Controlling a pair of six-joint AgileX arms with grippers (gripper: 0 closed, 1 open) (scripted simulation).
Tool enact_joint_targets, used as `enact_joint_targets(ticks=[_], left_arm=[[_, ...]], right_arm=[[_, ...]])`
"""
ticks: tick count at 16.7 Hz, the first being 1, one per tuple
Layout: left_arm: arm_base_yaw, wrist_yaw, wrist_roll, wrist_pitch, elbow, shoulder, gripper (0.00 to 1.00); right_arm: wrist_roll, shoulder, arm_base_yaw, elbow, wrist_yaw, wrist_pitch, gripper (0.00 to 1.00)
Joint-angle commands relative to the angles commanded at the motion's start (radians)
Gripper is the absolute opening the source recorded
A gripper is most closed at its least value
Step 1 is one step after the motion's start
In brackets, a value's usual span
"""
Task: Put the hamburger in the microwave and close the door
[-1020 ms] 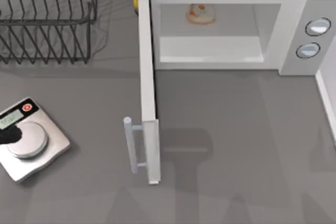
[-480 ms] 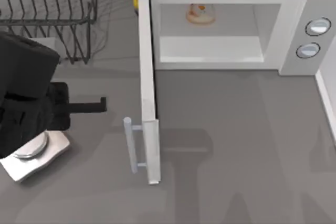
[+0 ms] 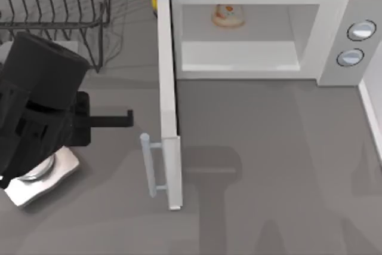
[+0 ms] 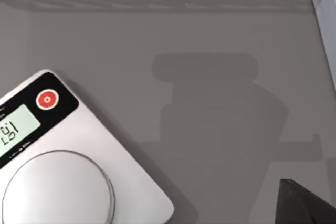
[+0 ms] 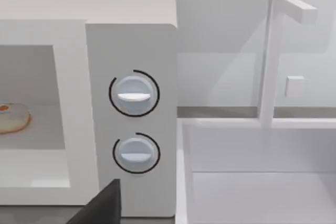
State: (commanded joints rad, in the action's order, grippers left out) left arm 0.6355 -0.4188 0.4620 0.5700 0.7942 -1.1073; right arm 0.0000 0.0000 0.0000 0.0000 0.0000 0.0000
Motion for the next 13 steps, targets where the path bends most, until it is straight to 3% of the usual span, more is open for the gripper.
enact_joint_targets(ticks=[4, 10, 13], left_arm=[[0.003, -0.003, -0.002, -0.109, -0.075, -0.041, 0.0], [0.0, -0.001, -0.005, -0.42, -0.277, -0.136, 0.0], [-0.002, 0.0, -0.006, -0.48, -0.325, -0.154, 0.0]], right_arm=[[0.0, 0.0, 0.0, 0.0, 0.0, 0.0, 1.0], [0.0, 0.0, 0.0, 0.0, 0.0, 0.0, 1.0], [0.0, 0.0, 0.0, 0.0, 0.0, 0.0, 1.0]])
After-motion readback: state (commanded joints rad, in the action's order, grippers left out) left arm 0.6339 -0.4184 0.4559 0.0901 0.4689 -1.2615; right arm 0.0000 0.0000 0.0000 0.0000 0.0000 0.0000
